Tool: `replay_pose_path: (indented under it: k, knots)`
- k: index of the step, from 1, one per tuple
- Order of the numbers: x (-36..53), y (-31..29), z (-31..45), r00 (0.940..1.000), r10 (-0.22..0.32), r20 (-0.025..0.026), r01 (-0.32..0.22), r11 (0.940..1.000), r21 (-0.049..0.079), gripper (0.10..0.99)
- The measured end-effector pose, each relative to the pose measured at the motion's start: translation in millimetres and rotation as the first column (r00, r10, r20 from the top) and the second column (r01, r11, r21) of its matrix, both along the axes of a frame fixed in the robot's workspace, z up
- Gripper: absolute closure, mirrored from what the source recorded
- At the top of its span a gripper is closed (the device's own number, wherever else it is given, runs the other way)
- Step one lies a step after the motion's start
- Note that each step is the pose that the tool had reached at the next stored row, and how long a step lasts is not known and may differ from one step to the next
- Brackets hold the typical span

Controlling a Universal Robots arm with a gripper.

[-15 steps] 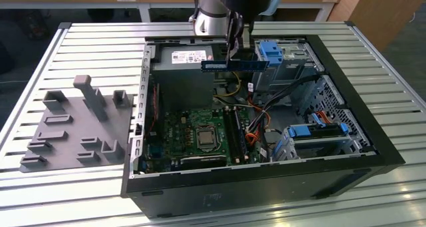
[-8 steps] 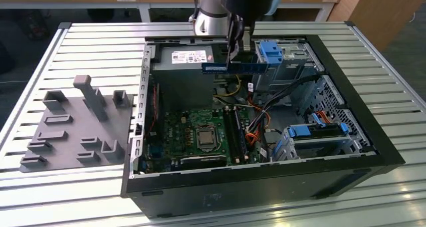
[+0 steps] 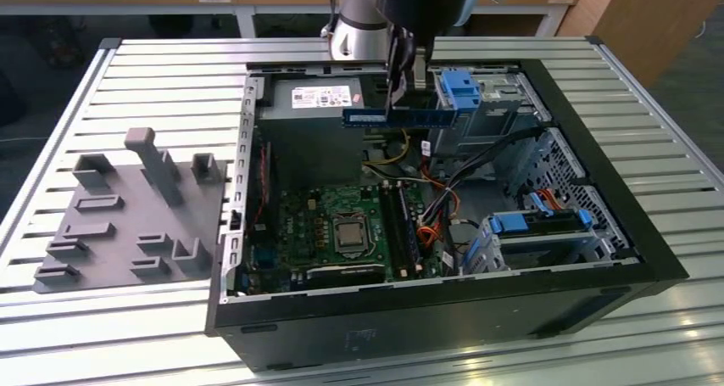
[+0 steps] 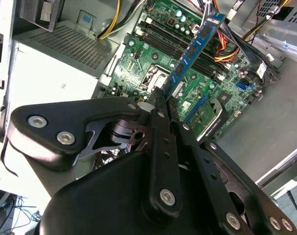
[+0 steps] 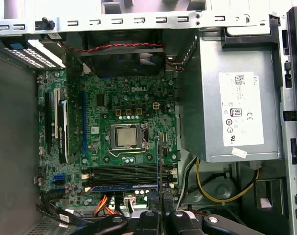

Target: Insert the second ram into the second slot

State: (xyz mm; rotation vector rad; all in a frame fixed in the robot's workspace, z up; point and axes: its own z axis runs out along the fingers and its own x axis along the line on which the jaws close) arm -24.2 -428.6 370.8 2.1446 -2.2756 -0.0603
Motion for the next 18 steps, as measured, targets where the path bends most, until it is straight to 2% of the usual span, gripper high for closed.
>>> replay_pose_path:
  k: [18]
  knots:
    - [0.0, -3.7, -0.1, 0.9999, -0.011, 0.0000, 0.011, 0.9999, 0.000, 0.949]
